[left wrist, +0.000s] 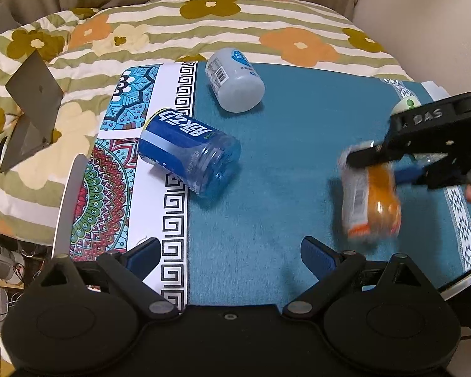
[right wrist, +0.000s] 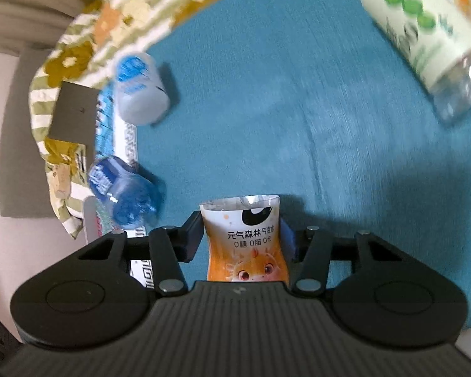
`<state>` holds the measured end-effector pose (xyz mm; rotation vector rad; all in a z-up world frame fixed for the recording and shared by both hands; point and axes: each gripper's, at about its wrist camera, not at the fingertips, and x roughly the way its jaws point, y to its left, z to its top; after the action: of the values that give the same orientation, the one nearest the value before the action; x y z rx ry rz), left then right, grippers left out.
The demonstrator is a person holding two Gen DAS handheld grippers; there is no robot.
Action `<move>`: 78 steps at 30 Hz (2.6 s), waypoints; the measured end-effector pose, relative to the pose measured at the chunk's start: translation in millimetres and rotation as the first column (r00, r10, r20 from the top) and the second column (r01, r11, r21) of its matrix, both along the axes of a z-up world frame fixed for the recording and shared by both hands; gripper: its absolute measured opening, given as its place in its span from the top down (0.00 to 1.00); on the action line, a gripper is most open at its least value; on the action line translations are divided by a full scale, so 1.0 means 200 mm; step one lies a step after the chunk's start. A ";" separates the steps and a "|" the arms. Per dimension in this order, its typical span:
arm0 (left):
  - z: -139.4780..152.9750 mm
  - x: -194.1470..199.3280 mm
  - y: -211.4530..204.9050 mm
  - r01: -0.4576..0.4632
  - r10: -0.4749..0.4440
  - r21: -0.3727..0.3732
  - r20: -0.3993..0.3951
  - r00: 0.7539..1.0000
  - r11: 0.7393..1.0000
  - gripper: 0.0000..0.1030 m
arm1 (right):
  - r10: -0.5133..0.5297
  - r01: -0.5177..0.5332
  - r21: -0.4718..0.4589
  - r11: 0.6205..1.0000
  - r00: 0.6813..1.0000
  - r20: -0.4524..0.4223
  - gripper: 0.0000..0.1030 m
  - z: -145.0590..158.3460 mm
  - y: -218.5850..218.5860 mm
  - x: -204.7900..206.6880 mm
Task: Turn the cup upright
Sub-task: 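Rotate the right tool to turn the cup opening upward, then lower the cup onto the cloth and open the right tool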
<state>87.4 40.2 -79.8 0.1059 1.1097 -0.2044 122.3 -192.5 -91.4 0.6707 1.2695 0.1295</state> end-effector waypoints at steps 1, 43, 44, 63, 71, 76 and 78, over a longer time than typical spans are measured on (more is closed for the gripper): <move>0.00 0.00 0.00 -0.001 0.001 -0.002 0.000 1.000 1.000 0.05 | 0.007 -0.005 -0.029 1.000 0.998 0.061 0.36 0.03 0.01 -0.02; -0.13 -0.19 -0.17 0.073 -0.070 0.063 -0.052 0.996 0.995 0.05 | 0.303 0.101 -0.475 0.874 0.652 0.696 0.34 -0.13 0.19 -0.80; -0.12 -0.19 -0.17 0.074 -0.070 0.063 -0.050 0.996 0.995 0.05 | 0.304 0.096 -0.476 0.874 0.656 0.691 0.34 -0.12 0.19 -0.80; -0.09 -0.22 -0.16 0.035 -0.032 0.057 -0.051 0.998 0.998 0.05 | 0.408 -0.017 -0.564 0.825 0.709 0.575 0.21 -0.08 0.24 -0.78; -0.07 -0.23 -0.13 0.007 -0.005 0.042 -0.049 0.999 0.999 0.05 | 0.388 -0.031 -0.557 0.830 0.750 0.536 0.00 -0.09 0.24 -0.75; 0.01 -0.25 -0.12 -0.003 0.004 0.033 -0.029 1.000 0.999 0.05 | 0.360 -0.053 -0.545 0.837 0.804 0.473 0.00 -0.02 0.22 -0.74; 0.06 -0.26 -0.12 -0.009 0.009 0.027 -0.013 1.000 1.000 0.05 | 0.351 -0.088 -0.531 0.843 0.837 0.419 0.00 0.05 0.21 -0.74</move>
<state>35.4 16.3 -66.8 0.1238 1.1262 -0.1826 -26.5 -151.4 -80.6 0.0178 0.8100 0.1566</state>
